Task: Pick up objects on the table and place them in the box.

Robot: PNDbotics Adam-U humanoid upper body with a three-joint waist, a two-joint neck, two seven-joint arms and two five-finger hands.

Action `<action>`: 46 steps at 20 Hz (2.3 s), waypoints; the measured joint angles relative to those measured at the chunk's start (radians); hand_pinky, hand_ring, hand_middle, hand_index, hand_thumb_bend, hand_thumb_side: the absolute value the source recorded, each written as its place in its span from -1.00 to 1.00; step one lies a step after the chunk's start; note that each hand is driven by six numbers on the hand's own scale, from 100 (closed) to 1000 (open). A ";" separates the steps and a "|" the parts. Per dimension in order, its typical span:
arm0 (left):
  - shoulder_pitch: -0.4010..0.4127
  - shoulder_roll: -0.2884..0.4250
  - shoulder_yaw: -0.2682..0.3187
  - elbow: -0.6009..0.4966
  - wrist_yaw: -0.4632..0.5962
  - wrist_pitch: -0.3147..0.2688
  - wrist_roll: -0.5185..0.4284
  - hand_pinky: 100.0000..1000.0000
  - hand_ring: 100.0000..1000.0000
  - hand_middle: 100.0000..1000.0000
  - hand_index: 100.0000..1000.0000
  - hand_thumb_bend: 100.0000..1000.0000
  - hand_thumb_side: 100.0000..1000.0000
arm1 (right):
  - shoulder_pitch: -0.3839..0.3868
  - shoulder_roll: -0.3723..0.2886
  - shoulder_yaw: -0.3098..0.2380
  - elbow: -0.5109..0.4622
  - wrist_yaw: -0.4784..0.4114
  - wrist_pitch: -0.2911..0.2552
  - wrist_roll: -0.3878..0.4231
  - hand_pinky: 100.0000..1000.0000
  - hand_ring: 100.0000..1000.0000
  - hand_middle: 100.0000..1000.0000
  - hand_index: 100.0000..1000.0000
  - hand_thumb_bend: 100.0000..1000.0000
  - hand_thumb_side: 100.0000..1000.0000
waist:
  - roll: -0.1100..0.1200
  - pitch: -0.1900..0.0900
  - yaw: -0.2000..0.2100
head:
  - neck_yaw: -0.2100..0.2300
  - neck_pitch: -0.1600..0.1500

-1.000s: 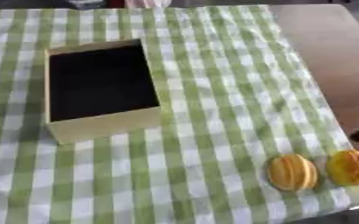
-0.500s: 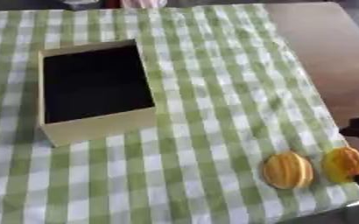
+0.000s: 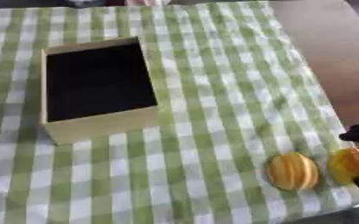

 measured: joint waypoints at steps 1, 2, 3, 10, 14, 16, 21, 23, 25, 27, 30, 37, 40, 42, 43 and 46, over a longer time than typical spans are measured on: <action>0.000 0.000 0.000 0.000 0.001 0.000 0.000 0.37 0.33 0.32 0.61 -0.96 0.23 | 0.000 0.000 0.000 0.000 0.000 0.004 0.003 0.83 0.84 0.64 0.88 -0.61 -0.60 | 0.000 0.000 0.000 | 0.000 0.000; 0.000 -0.001 0.000 0.000 0.001 0.000 0.000 0.37 0.33 0.32 0.61 -0.96 0.24 | 0.000 0.000 0.000 0.000 0.001 0.007 0.005 0.83 0.84 0.64 0.88 -0.60 -0.59 | 0.000 0.000 0.000 | 0.000 0.000; 0.000 -0.001 0.000 0.000 0.001 0.000 -0.001 0.37 0.33 0.32 0.61 -0.96 0.24 | 0.000 0.000 0.000 0.000 0.003 0.012 0.007 0.83 0.84 0.64 0.88 -0.59 -0.59 | 0.000 0.000 0.000 | 0.000 0.000; 0.000 -0.001 0.000 0.000 0.002 0.004 -0.004 0.37 0.33 0.32 0.61 -0.97 0.25 | -0.005 0.000 0.000 0.000 0.019 0.051 0.009 0.81 0.83 0.63 0.86 -0.49 -0.48 | -0.001 0.001 0.000 | -0.001 -0.003; 0.000 -0.001 -0.001 0.000 0.002 0.005 -0.005 0.37 0.33 0.32 0.61 -0.97 0.25 | -0.009 0.000 0.000 0.000 0.032 0.073 0.013 0.80 0.82 0.62 0.85 -0.52 -0.47 | -0.001 0.004 0.003 | -0.001 -0.007; 0.000 -0.002 -0.001 0.000 0.003 0.006 -0.006 0.38 0.33 0.32 0.61 -0.98 0.26 | -0.011 0.000 0.000 0.000 0.033 0.079 0.014 0.80 0.82 0.62 0.85 -0.54 -0.47 | -0.001 0.006 0.003 | -0.002 -0.007; 0.000 -0.002 -0.002 0.000 0.004 0.008 -0.009 0.38 0.33 0.32 0.60 -0.98 0.26 | -0.017 0.000 0.001 0.001 0.033 0.085 0.020 0.79 0.80 0.58 0.81 -0.51 -0.43 | -0.001 0.007 0.003 | -0.005 -0.007; 0.000 -0.006 -0.003 0.000 0.004 0.008 -0.009 0.38 0.33 0.32 0.60 -0.98 0.26 | -0.017 0.000 0.002 0.008 0.034 0.087 0.023 0.78 0.80 0.58 0.80 -0.48 -0.40 | -0.001 0.007 0.004 | -0.005 -0.007; 0.000 -0.009 -0.004 0.000 0.005 0.008 -0.009 0.38 0.33 0.32 0.60 -0.98 0.26 | -0.018 0.000 0.004 0.018 0.038 0.089 0.026 0.78 0.79 0.58 0.80 -0.45 -0.36 | 0.000 0.007 0.004 | -0.005 -0.007; 0.000 -0.009 -0.006 0.000 0.005 0.008 -0.010 0.38 0.33 0.32 0.60 -0.99 0.27 | -0.018 0.001 0.004 0.031 0.043 0.092 0.029 0.78 0.79 0.58 0.80 -0.44 -0.34 | 0.000 0.007 0.004 | -0.006 -0.007; 0.000 -0.009 -0.006 0.000 0.005 0.009 -0.011 0.38 0.33 0.32 0.60 -0.99 0.27 | -0.018 0.001 0.004 0.051 0.051 0.093 0.029 0.76 0.76 0.52 0.76 -0.48 -0.34 | 0.000 0.009 0.004 | -0.006 -0.007; 0.000 -0.010 -0.006 0.000 0.005 0.010 -0.016 0.38 0.33 0.32 0.60 -1.00 0.28 | -0.027 0.009 0.001 0.082 0.041 0.083 0.020 0.68 0.61 0.28 0.56 -0.84 -0.45 | 0.001 0.010 0.004 | -0.008 -0.007; 0.000 -0.010 -0.006 0.000 0.005 0.010 -0.017 0.38 0.34 0.32 0.60 -1.00 0.29 | -0.030 0.010 0.000 0.087 0.025 0.080 0.001 0.66 0.58 0.14 0.43 -0.92 -0.49 | 0.000 0.010 0.004 | -0.008 -0.007; 0.000 -0.010 -0.006 0.000 0.005 0.012 -0.019 0.38 0.34 0.32 0.60 -1.00 0.29 | -0.034 0.010 0.001 0.086 0.014 0.078 -0.012 0.66 0.58 0.10 0.40 -0.98 -0.52 | -0.001 0.010 0.004 | -0.009 -0.007; 0.000 -0.010 -0.006 0.000 0.005 0.013 -0.020 0.38 0.34 0.33 0.60 -1.00 0.29 | -0.035 0.010 0.002 0.085 0.009 0.076 -0.018 0.65 0.56 0.05 0.35 -0.98 -0.52 | -0.001 0.010 0.004 | -0.009 -0.007; 0.000 -0.010 -0.006 0.000 0.005 0.014 -0.022 0.38 0.34 0.33 0.60 -1.00 0.29 | -0.035 0.012 0.004 0.065 0.002 0.072 -0.032 0.60 0.49 -0.10 0.20 -0.92 -0.48 | -0.002 0.010 0.005 | -0.009 -0.007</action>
